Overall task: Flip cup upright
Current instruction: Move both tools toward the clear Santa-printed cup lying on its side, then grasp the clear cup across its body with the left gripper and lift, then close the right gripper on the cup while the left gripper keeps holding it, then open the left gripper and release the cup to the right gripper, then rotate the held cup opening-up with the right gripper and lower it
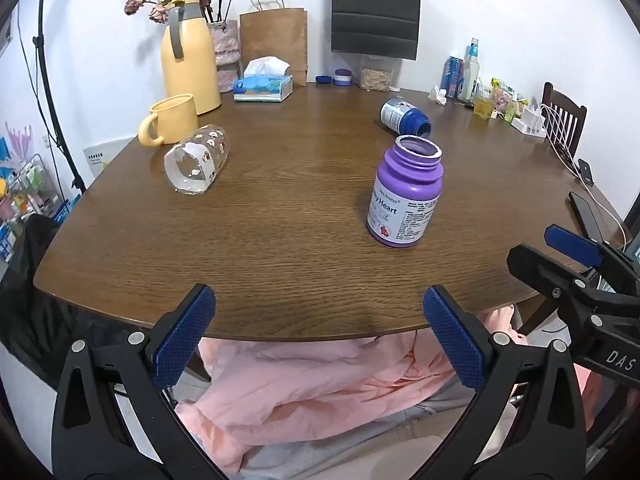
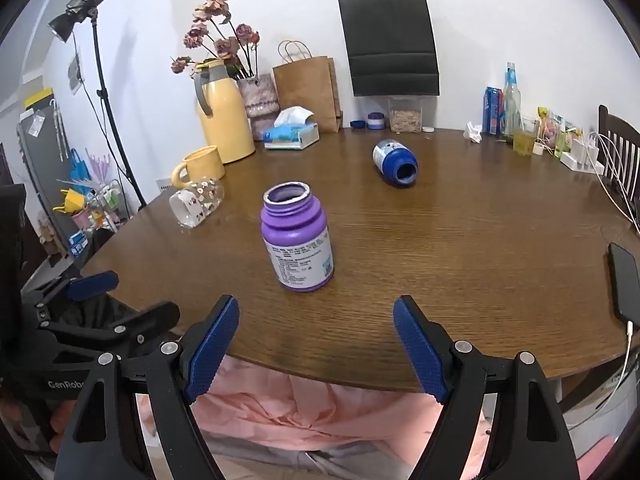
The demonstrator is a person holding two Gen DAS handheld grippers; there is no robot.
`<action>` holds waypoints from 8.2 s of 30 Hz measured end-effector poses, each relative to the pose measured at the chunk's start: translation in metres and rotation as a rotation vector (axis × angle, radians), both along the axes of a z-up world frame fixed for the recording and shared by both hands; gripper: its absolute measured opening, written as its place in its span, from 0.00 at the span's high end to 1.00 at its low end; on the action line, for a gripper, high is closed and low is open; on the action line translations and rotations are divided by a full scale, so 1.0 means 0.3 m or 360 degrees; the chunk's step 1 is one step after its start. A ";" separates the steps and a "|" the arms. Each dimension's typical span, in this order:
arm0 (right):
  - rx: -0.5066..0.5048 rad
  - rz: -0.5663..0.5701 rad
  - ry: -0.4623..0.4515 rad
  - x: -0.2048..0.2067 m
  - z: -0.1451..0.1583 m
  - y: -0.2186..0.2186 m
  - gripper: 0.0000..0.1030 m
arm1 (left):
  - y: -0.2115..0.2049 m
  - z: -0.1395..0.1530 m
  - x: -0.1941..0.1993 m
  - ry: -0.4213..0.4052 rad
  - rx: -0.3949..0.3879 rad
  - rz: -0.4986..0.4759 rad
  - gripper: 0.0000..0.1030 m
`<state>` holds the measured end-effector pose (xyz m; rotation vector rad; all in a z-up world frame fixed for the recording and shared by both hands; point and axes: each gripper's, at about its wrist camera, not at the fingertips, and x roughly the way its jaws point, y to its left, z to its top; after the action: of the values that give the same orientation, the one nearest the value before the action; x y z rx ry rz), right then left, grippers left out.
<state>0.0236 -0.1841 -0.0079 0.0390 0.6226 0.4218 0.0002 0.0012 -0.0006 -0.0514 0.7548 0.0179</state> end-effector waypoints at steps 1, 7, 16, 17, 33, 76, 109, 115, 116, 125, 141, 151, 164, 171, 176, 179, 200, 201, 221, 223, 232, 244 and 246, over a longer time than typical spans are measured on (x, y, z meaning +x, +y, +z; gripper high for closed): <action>-0.0008 0.0001 0.0005 0.004 -0.002 0.004 0.19 | 0.004 -0.002 0.003 0.0004 -0.0009 0.0000 0.00; -0.0064 -0.0014 -0.0032 0.016 0.006 0.022 0.19 | 0.025 -0.005 0.006 -0.0005 -0.0073 -0.0009 0.00; -0.0022 0.0054 -0.0079 0.056 0.031 0.058 0.19 | 0.095 -0.014 0.028 -0.0034 -0.0130 0.0036 0.00; -0.0020 0.0069 -0.0084 0.063 0.036 0.065 0.19 | 0.104 -0.016 0.034 -0.0036 -0.0133 0.0035 0.00; 0.0016 0.0529 -0.0060 0.366 0.181 0.332 0.19 | 0.383 0.015 0.265 -0.0187 -0.0025 0.0191 0.00; -0.0140 0.0431 0.0128 1.102 -0.031 0.273 0.46 | 0.223 -0.127 1.022 0.0045 -0.0137 -0.0778 0.12; 0.0509 0.0393 0.0355 1.205 -0.093 0.062 0.46 | 0.163 -0.119 1.217 0.0457 -0.0895 -0.0449 0.27; 0.0567 0.0623 0.0484 1.196 -0.152 0.140 0.46 | 0.204 -0.129 1.228 0.0362 -0.0899 -0.0355 0.20; 0.0545 0.0649 0.0471 1.184 -0.151 0.158 0.46 | 0.208 -0.141 1.228 0.0387 -0.0926 -0.0370 0.20; 0.0384 0.0773 0.0429 1.131 -0.160 0.244 0.35 | 0.178 -0.165 1.185 0.0392 -0.0773 -0.0396 0.23; 0.0562 0.0702 0.0313 1.151 -0.080 0.085 0.33 | 0.184 -0.072 1.133 0.0080 -0.0369 -0.0300 0.27; 0.1008 0.0836 0.0463 1.174 -0.097 0.058 0.21 | -0.015 0.001 0.936 -0.0260 -0.0085 -0.0909 0.28; 0.0656 0.0700 0.0245 1.108 -0.066 0.147 0.30 | 0.006 -0.045 1.004 -0.0103 -0.0177 -0.0924 0.26; 0.0307 0.0556 0.0003 1.066 -0.034 0.184 0.31 | 0.017 -0.113 1.040 -0.0019 -0.0021 -0.0813 0.42; 0.0099 0.0540 -0.0068 1.041 -0.048 0.246 0.31 | 0.012 -0.151 1.058 0.0119 0.0006 -0.0818 0.46; 0.0110 0.0552 -0.0071 1.033 -0.037 0.242 0.32 | 0.017 -0.137 1.045 0.0096 0.0032 -0.0828 0.44; -0.0279 0.0433 0.0333 0.930 -0.003 0.302 0.32 | -0.038 -0.089 0.861 -0.0012 0.0003 -0.0700 0.11; -0.0289 0.0409 0.0333 0.925 -0.001 0.310 0.32 | -0.036 -0.092 0.862 0.0001 -0.0011 -0.0680 0.11; -0.0376 0.0233 0.0165 0.869 -0.005 0.348 0.32 | -0.003 -0.123 0.850 0.0108 -0.0102 -0.0603 0.11; -0.0376 0.0232 0.0149 0.864 0.002 0.338 0.32 | -0.012 -0.115 0.843 0.0092 -0.0086 -0.0611 0.11; -0.0376 0.0138 0.0065 0.859 -0.013 0.262 0.32 | -0.074 -0.112 0.855 0.0086 -0.0030 -0.0659 0.11; -0.0484 0.0134 0.0142 0.913 0.028 0.254 0.31 | -0.059 -0.062 0.859 0.0055 -0.0039 -0.0619 0.11; -0.0461 0.0175 0.0153 0.916 0.035 0.247 0.31 | -0.069 -0.060 0.860 0.0054 -0.0044 -0.0625 0.11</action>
<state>0.2983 -0.1100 0.0027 -0.2533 0.7782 0.4339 0.2583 -0.0194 -0.0186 0.0713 0.7890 -0.3664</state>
